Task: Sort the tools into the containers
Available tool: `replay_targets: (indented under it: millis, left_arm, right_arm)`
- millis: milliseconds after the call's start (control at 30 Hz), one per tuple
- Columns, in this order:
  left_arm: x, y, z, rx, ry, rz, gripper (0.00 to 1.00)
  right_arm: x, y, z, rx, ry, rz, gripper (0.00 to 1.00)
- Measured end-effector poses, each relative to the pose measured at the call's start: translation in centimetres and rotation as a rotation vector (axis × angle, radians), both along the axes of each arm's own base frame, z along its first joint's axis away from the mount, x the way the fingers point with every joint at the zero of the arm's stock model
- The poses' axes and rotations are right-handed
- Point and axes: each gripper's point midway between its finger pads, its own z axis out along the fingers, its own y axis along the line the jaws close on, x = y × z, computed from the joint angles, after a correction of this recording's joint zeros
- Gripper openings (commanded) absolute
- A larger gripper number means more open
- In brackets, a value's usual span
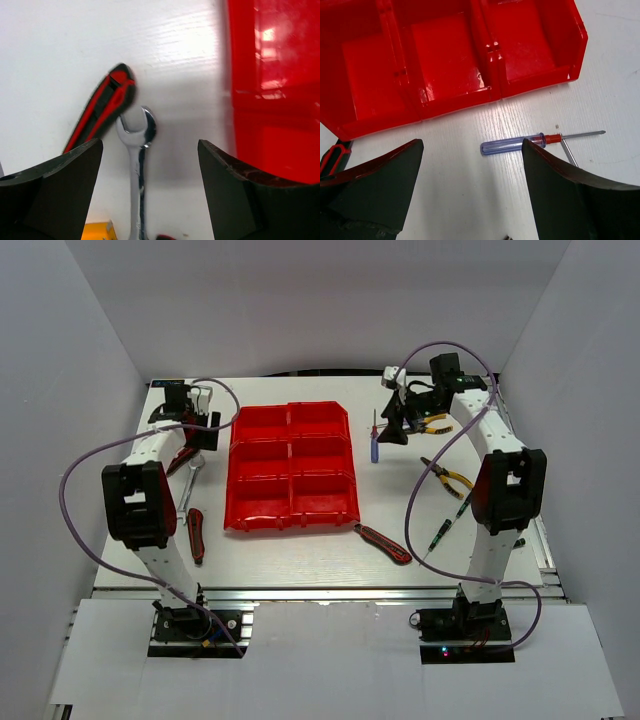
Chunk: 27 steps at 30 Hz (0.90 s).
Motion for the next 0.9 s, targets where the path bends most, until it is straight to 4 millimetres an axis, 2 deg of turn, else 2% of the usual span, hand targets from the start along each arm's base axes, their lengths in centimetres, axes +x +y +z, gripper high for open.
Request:
replay_targets:
  millis: [200,367,467,700,900]
  left_arm:
    - [1.8,2.3,-1.3,-0.016,0.012,0.040,0.87]
    - [1.5,4.1,-3.5,-0.057,0.052,0.067,0.86]
    - [1.4,4.9,-4.1,-0.070,0.060,0.080,0.85]
    - [1.4,5.6,-6.1,-0.089,0.086,0.089,0.84]
    - [2.2,6.5,-6.5,-0.094,0.063,0.107,0.80]
  right_arm:
    - [0.6,-0.9,-0.4,0.010,0.016,-0.020,0.86]
    - [0.8,-1.4,-0.4,0.011,0.023,-0.036,0.86]
    - [0.8,-1.5,-0.5,0.012,0.028,-0.041,0.86]
    - [0.8,-1.5,-0.5,0.010,0.037,-0.048,0.86]
    - [0.8,-1.7,-0.5,0.003,0.035,-0.054,0.86]
